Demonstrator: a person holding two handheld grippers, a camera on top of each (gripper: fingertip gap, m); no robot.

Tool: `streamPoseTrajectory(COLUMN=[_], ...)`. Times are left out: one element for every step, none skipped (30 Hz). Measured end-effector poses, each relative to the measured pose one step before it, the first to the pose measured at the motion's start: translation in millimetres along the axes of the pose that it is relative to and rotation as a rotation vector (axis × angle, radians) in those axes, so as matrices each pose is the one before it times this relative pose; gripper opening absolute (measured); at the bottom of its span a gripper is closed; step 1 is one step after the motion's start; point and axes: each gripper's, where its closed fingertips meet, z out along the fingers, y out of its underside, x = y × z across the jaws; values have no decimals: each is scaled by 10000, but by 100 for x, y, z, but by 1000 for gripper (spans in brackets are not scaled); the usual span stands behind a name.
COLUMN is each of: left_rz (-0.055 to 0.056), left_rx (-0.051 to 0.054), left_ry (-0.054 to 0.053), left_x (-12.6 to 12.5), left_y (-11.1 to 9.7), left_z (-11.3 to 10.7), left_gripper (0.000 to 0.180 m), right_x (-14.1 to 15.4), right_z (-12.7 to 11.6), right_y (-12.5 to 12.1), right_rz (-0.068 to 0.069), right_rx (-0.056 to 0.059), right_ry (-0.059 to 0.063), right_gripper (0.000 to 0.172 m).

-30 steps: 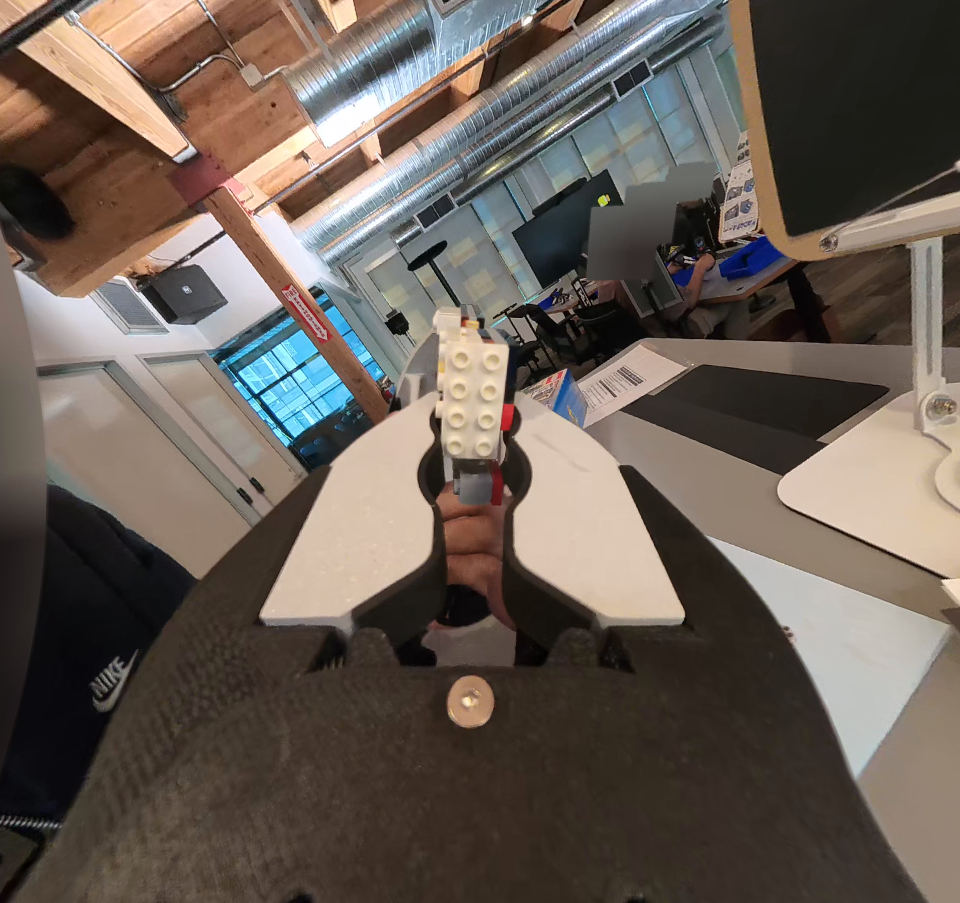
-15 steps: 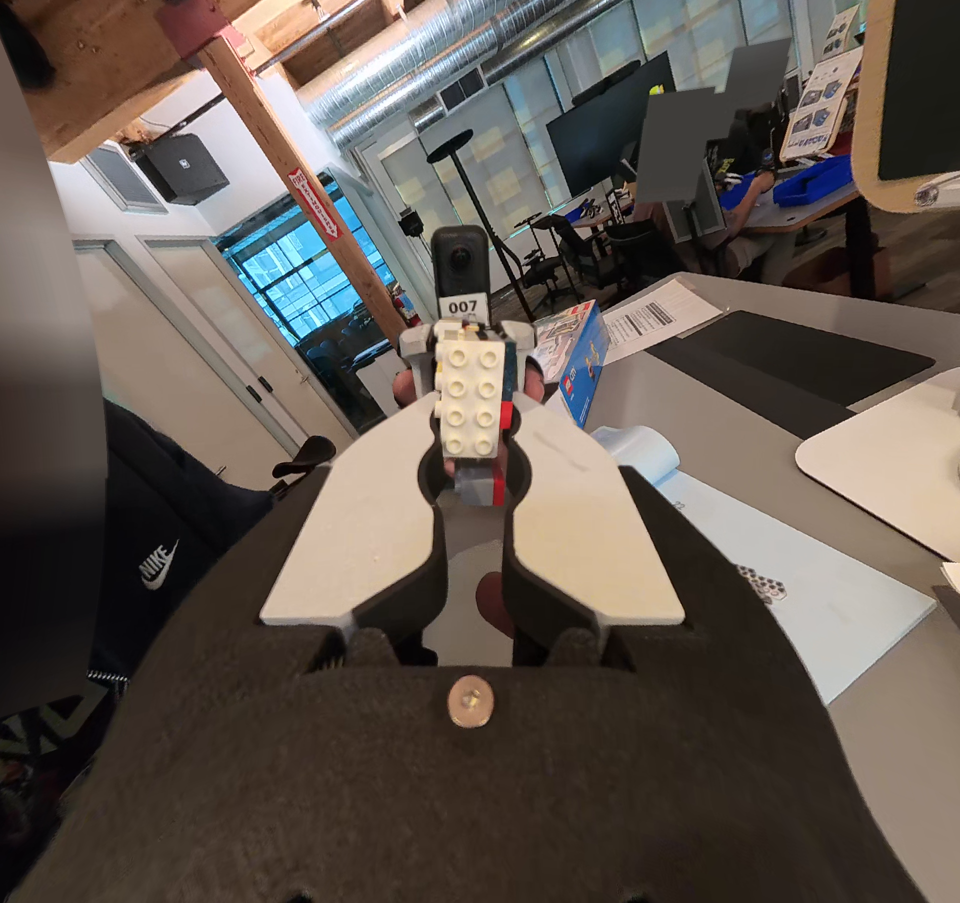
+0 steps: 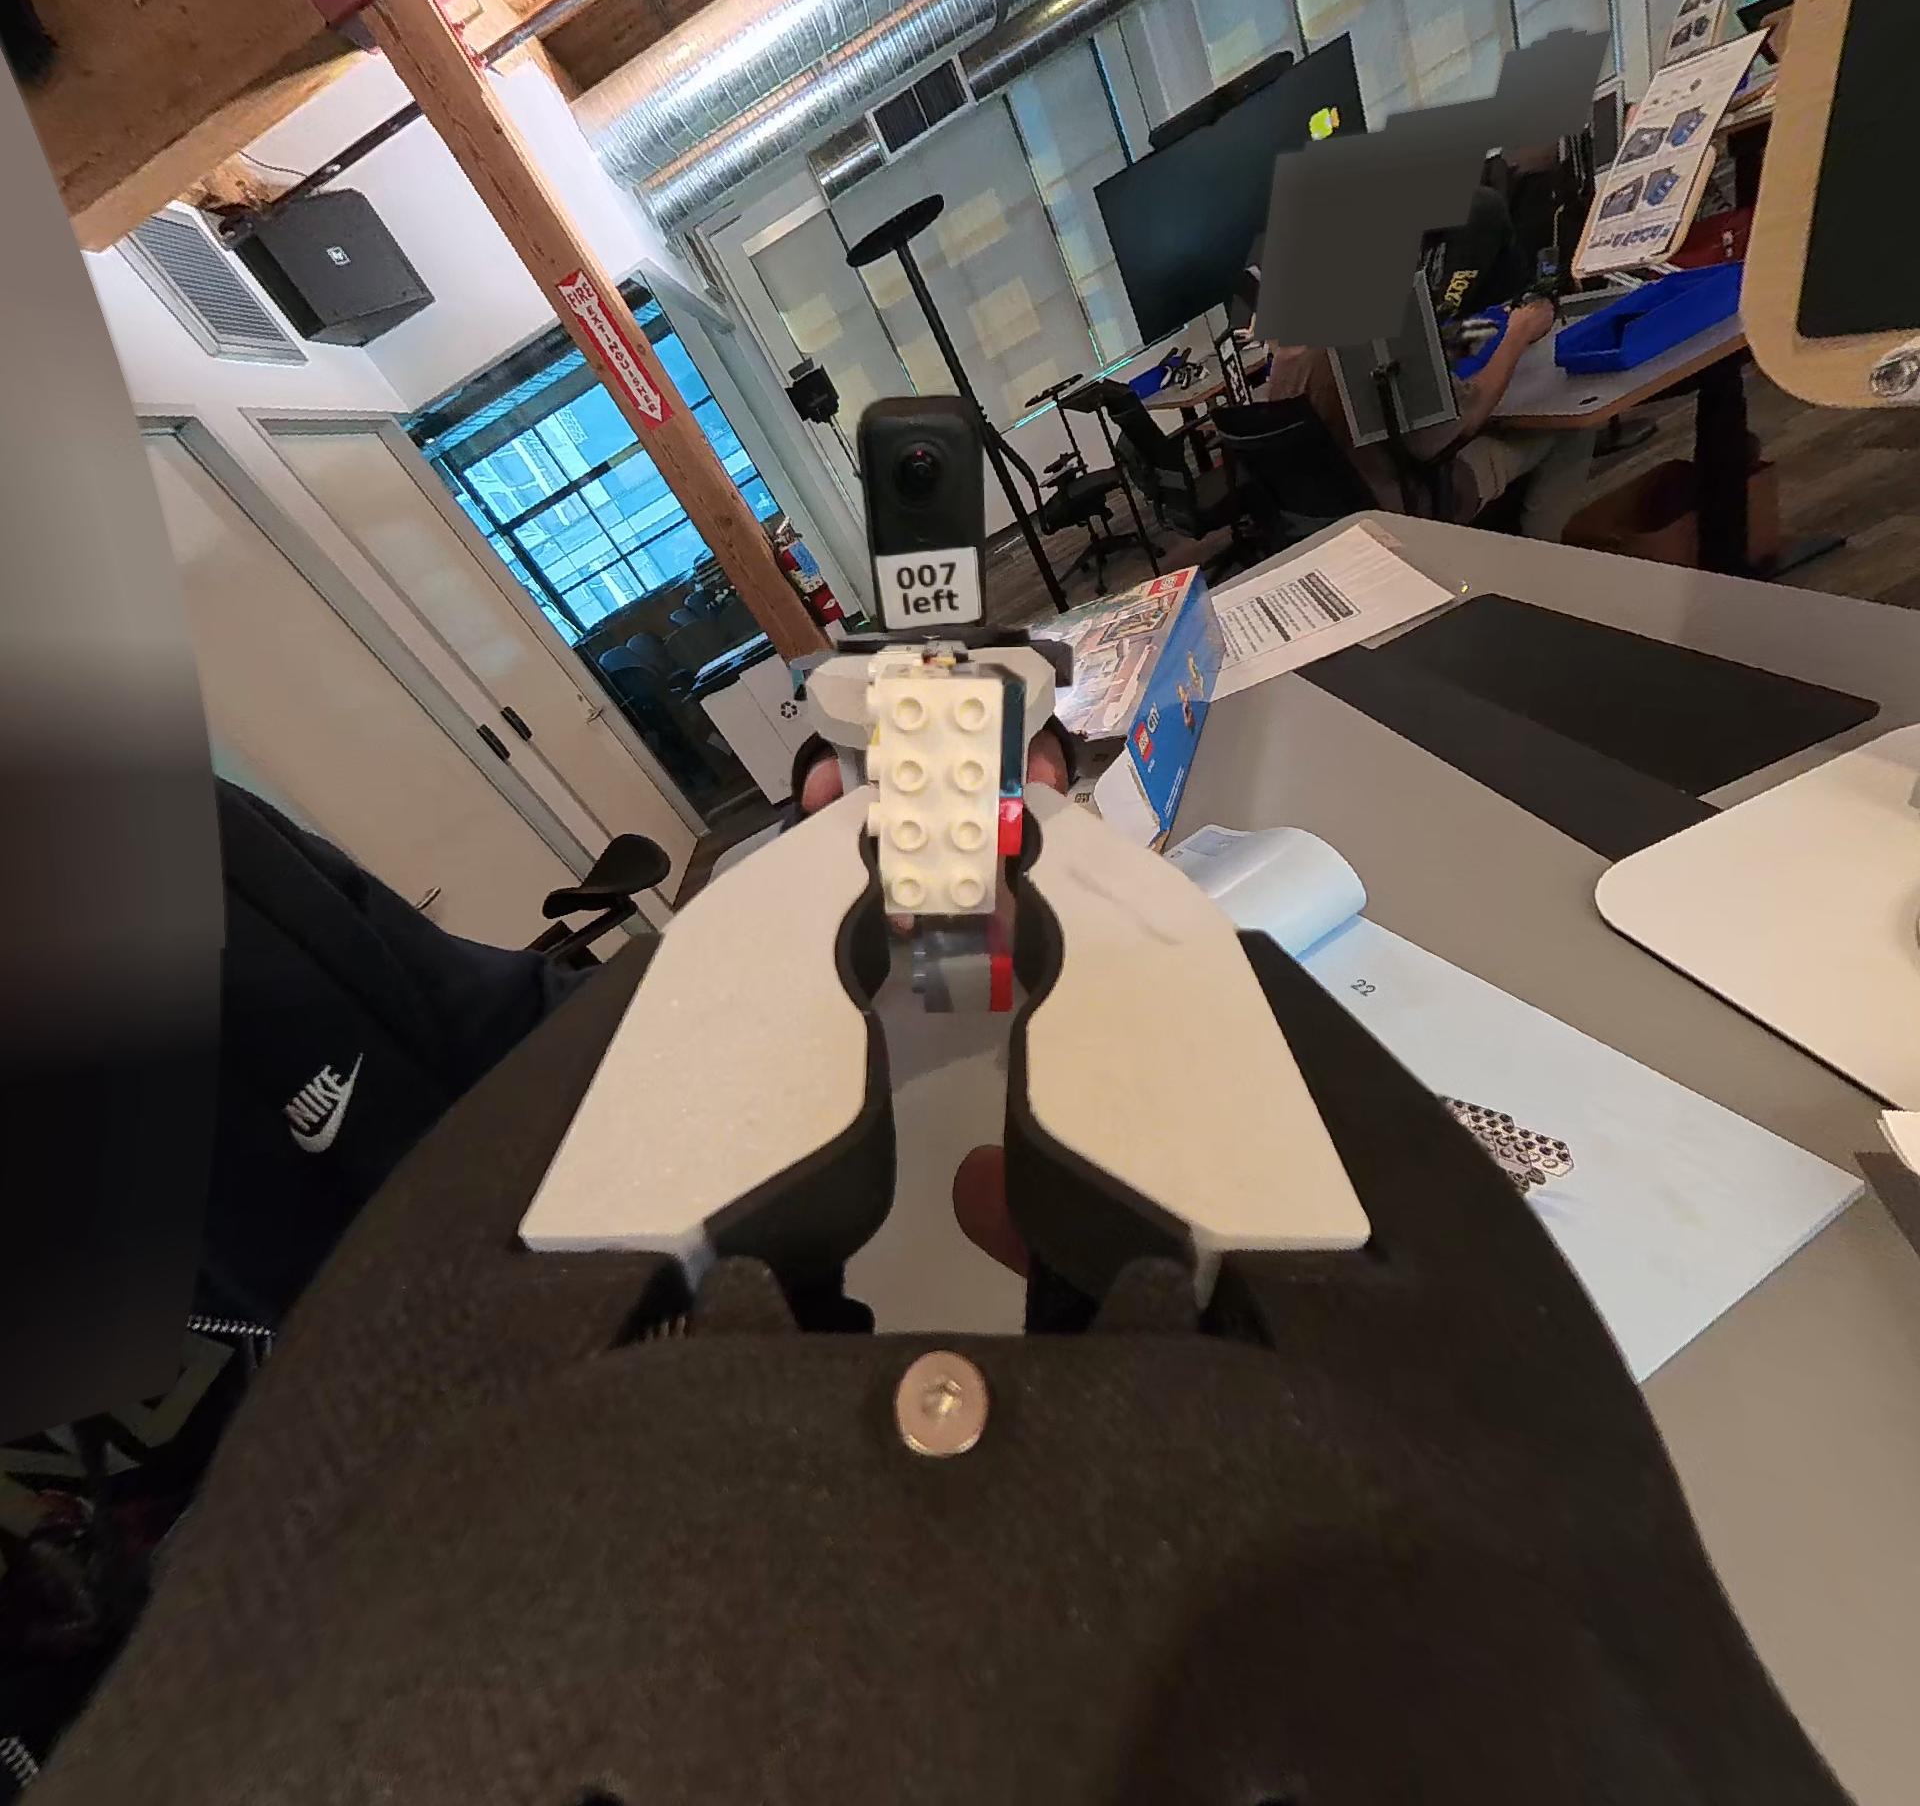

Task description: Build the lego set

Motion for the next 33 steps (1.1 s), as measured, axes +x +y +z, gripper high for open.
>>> streamPoseTrajectory(left_rz=[0,45,12,-87,-66,-23,-49,-57,-62,-98,-122,-63,-73,-247,-309,-354,-389,-388,-458,-433,-334,-222,-121,-25,29,56,73,189,271,235,123,62,68], left_rx=[68,90,111,103,110,104,118,172,244,298,353,472,618,688,716,757,706,635,490,388,295,210,144,128,101,86,-12,-122,-140,-78,3,0,-22], left_ry=[47,38,38,77,83,54,-16,-50,-26,-71,-102,-41,66,61,169,139,79,111,138,94,94,57,-1,27,72,120,34,-35,1,95,136,90,50], left_x=[6,1,-13,1,-21,-58,-158,-230,-209,-281,-344,-251,-116,-179,-84,-177,-295,-303,-315,-345,-289,-246,-228,-102,31,122,24,-40,31,165,218,139,66], left_y=[-35,-31,-48,-33,-27,-12,-63,-151,-273,-371,-458,-584,-694,-721,-620,-520,-311,-93,154,296,359,403,379,297,246,206,277,418,446,387,274,246,233], left_z=[101,126,114,103,59,29,-31,-103,-177,-237,-271,-287,-254,-172,-98,-36,-23,-22,-1,16,20,24,38,27,17,25,45,67,70,55,45,38,16], left_gripper=[20,20,20,20,20,20,19,19,19,19,19,19,19,19,19,19,19,19,19,19,19,19,19,19,19,19,19,19,19,19,19,19,19], right_x=[-35,-11,-7,-19,6,44,105,183,205,231,246,213,112,38,67,107,91,87,53,17,79,144,96,114,156,150,68,-106,-217,-192,-130,-94,-168], right_z=[-70,-71,-66,-37,-17,-24,-71,-145,-209,-249,-216,-105,51,261,482,652,722,724,637,543,413,262,105,-12,-83,-103,-94,-49,-2,25,23,-3,-2], right_y=[-165,-196,-163,-138,-116,-124,-217,-337,-405,-419,-292,-132,9,128,191,269,357,457,526,563,502,291,20,-161,-218,-227,-200,-152,-55,-16,-9,-35,-80], right_rz=[-22,-35,-39,-37,-58,-97,-112,-115,-142,-171,-176,-156,-110,-20,76,145,179,183,150,89,26,-28,-56,-43,-22,-6,3,19,48,69,69,42,-8], right_rx=[84,94,81,59,36,45,93,157,211,213,151,76,39,41,74,123,143,124,82,17,-11,54,156,205,190,166,149,112,52,31,51,79,119], right_ry=[22,43,51,51,80,114,168,220,227,229,220,174,97,54,84,139,153,147,124,96,134,177,166,175,185,165,96,-29,-108,-109,-76,-48,-78], right_gripper=[19,19,20,20,20,20,25,29,34,38,40,40,40,40,40,40,40,40,41,40,38,37,37,38,38,37,37,37,37,37,37,36,34])
